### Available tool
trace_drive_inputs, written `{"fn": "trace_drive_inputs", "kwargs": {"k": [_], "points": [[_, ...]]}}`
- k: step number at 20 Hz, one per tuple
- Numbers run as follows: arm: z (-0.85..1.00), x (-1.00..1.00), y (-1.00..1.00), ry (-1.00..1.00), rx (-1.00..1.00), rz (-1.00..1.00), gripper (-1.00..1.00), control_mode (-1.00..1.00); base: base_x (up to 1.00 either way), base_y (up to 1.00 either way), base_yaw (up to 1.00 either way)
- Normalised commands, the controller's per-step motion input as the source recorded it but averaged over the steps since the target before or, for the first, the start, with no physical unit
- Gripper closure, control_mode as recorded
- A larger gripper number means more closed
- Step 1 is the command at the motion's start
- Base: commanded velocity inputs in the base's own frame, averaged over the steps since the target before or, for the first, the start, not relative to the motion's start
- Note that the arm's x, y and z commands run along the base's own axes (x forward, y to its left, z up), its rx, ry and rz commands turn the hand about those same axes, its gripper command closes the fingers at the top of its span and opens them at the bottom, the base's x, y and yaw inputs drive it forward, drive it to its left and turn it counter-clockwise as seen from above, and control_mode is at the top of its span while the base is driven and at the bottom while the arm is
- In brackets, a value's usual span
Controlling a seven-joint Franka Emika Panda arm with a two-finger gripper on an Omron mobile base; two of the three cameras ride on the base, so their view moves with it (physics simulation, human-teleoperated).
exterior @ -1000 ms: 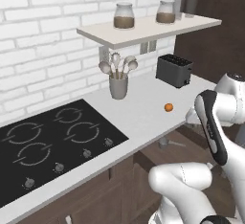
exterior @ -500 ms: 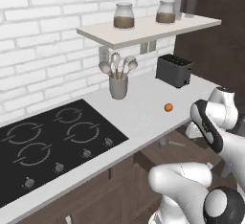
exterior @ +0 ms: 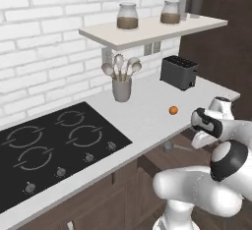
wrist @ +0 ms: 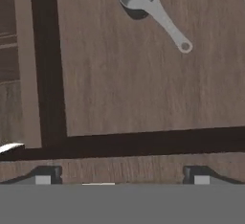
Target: Pick the measuring cup from the drawer and place it on the counter.
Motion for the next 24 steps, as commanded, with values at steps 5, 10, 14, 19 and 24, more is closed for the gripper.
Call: {"fn": "trace_drive_inputs", "kwargs": {"k": [5, 10, 14, 19, 24], "points": [[-0.54, 0.53, -0.24, 0.01, 0.07, 0.18, -1.00, -1.00, 0.00, 0.00, 0.00], [-0.58, 0.38, -0.25, 0.04, 0.05, 0.15, -1.00, -1.00, 0.00, 0.00, 0.00], [-0.54, -0.25, -0.73, 0.15, 0.04, 0.05, -1.00, -1.00, 0.00, 0.00, 0.00], [-0.33, -0.82, -0.98, 0.14, 0.09, 0.00, -1.00, -1.00, 0.00, 0.00, 0.00], [0.19, -0.97, -0.89, -0.03, 0.19, 0.02, -1.00, -1.00, 0.00, 0.00, 0.00]]}}
